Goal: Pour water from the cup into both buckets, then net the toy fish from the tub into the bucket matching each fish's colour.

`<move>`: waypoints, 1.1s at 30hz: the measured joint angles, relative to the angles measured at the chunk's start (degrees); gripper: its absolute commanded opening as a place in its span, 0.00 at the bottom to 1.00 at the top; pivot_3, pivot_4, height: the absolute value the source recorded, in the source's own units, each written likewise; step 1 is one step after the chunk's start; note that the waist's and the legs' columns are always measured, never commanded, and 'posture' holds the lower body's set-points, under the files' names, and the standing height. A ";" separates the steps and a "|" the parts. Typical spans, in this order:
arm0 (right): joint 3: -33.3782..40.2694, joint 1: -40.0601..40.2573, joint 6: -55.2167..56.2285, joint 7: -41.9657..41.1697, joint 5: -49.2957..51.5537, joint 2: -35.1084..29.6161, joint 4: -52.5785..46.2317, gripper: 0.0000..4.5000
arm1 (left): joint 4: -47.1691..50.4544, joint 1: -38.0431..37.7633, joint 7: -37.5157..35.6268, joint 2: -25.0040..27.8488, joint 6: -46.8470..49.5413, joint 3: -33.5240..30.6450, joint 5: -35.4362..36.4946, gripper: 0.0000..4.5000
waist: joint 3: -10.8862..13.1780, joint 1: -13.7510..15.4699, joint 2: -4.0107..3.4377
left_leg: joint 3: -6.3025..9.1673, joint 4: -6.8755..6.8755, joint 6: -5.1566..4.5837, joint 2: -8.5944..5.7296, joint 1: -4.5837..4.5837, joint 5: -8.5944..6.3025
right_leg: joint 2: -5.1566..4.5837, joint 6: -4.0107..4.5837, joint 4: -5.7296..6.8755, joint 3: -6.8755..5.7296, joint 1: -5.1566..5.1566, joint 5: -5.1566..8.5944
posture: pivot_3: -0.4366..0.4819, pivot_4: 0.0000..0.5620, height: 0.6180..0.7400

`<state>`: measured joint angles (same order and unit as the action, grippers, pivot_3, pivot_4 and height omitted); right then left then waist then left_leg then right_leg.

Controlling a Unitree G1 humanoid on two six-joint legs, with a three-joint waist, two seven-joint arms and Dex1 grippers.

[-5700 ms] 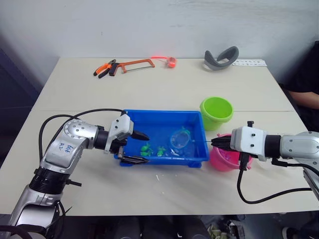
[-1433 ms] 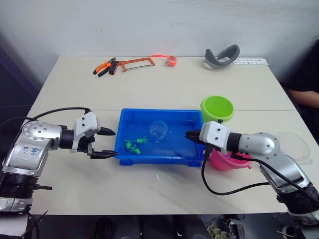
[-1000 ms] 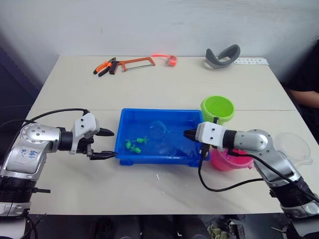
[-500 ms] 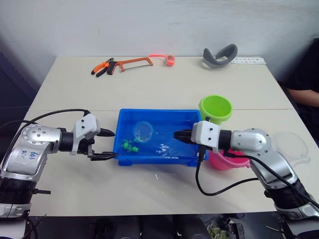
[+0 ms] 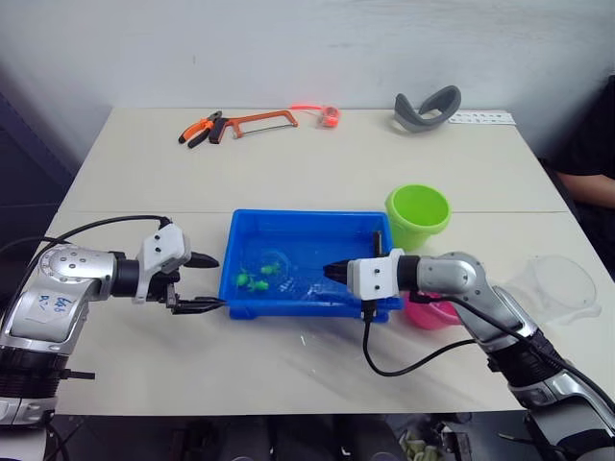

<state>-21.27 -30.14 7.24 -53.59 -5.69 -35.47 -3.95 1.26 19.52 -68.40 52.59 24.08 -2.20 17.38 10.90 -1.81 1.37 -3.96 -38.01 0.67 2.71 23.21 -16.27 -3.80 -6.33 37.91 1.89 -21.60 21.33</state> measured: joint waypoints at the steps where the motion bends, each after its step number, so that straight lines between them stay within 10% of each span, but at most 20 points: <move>1: -0.02 0.00 0.78 -0.54 0.11 0.04 -0.01 0.00 | 0.00 0.00 0.01 0.00 0.00 0.00 0.00 0.99 | 0.00 0.00 0.00 | 0.00 0.00 0.00 0.01 0.00 0.00 | 0.00 0.00 0.00 0.00 0.00 0.00 | 0.48 0.27 1.00; 33: 17.20 8.59 -40.82 -1.86 29.70 -3.39 -19.48 0.00 | -4.20 7.57 -0.52 -3.64 3.00 0.57 4.27 0.99 | 0.00 0.26 0.01 | 0.05 0.00 -0.09 -0.03 0.03 -0.06 | -0.10 -0.01 0.01 -0.04 0.04 0.00 | 0.48 0.27 1.00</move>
<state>-4.07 -21.55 -33.58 -55.45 24.00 -38.86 -23.43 -2.94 27.09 -68.92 48.96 27.08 -1.63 21.64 10.90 -1.55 1.38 -3.91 -38.01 0.58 2.67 23.23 -16.32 -3.91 -6.33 37.91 1.84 -21.56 21.33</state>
